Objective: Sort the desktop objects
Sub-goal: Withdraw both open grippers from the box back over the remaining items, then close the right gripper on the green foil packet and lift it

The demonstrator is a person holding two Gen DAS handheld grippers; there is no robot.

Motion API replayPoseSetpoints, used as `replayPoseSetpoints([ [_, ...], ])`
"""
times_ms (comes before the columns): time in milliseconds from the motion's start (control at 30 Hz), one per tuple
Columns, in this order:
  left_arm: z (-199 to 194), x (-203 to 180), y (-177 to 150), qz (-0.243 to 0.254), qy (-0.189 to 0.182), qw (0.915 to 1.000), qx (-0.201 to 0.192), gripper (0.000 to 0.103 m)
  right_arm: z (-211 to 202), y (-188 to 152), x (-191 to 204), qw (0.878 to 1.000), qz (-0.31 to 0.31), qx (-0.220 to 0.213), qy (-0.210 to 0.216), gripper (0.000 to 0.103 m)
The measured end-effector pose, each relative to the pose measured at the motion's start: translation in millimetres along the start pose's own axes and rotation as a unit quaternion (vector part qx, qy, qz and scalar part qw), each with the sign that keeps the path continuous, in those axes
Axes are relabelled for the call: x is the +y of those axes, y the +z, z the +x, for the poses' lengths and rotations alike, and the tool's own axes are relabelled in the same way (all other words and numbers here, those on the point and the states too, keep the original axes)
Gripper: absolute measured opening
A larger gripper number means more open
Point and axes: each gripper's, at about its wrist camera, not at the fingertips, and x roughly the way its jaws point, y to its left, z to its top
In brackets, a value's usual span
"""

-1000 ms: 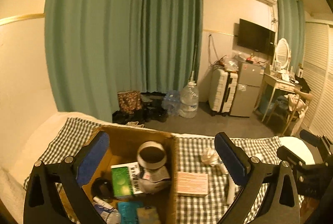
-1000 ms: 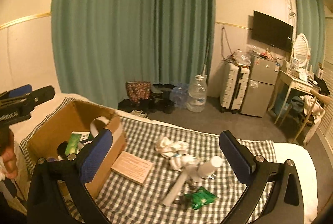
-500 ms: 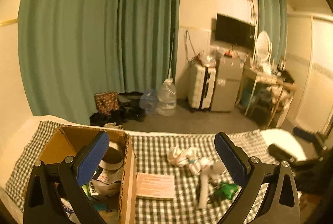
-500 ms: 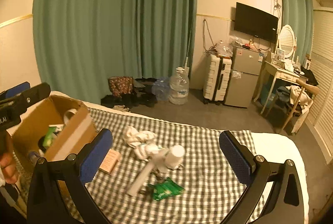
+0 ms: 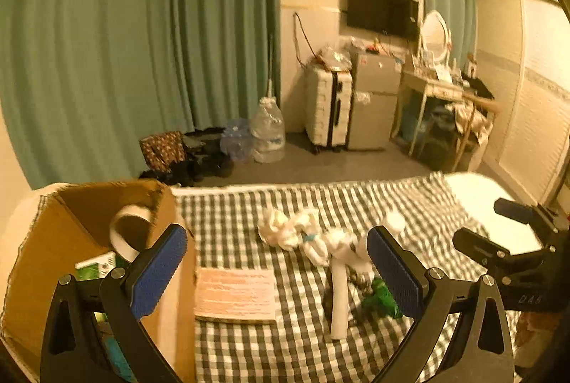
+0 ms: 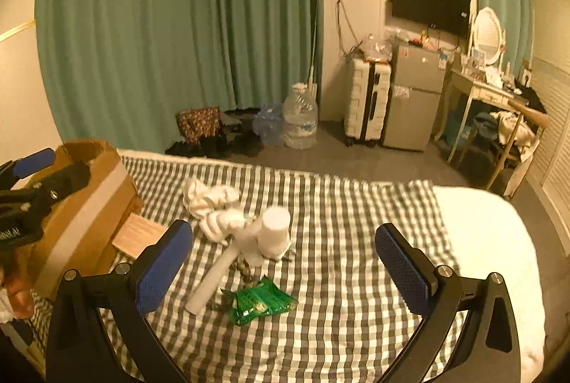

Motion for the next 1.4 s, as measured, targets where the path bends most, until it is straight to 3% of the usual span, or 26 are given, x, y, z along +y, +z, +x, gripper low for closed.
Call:
replayPoseSetpoints([
  [267,52.8,-19.7,-38.6,0.037,-0.014,0.9969,0.067,0.103,41.4,-32.8,-14.2,0.997,0.004,0.071,0.027,0.103],
  [367,67.4,-21.4,-52.4,0.040,-0.020,0.9946,0.093,0.097,52.1,-42.5,-17.1,0.995,0.010,0.091,0.037,0.102],
  [500,81.5,-25.1,-64.4,0.047,-0.027,0.9913,0.120,0.092,68.9,-53.8,-12.8,0.990,0.000,0.127,0.059,0.091],
  [800,108.2,-40.1,-95.2,0.067,-0.061,0.9801,0.176,0.087,97.8,-77.0,-4.2,0.979,-0.018,0.183,0.091,0.091],
  [1033,122.1,-50.2,-113.2,0.079,-0.076,0.9751,0.193,0.087,121.2,-83.1,-0.9,0.973,-0.013,0.209,0.100,0.091],
  [1167,128.6,-47.6,-115.3,0.071,-0.074,0.9756,0.194,0.068,128.5,-87.1,3.7,0.973,-0.023,0.211,0.091,0.086],
  [1333,125.5,-46.5,-113.8,0.072,-0.078,0.9769,0.185,0.052,130.5,-87.3,0.1,0.975,-0.019,0.206,0.080,0.062],
  [1400,122.3,-49.4,-113.6,0.080,-0.080,0.9767,0.182,0.035,129.4,-86.4,-2.5,0.975,-0.015,0.207,0.080,0.060],
])
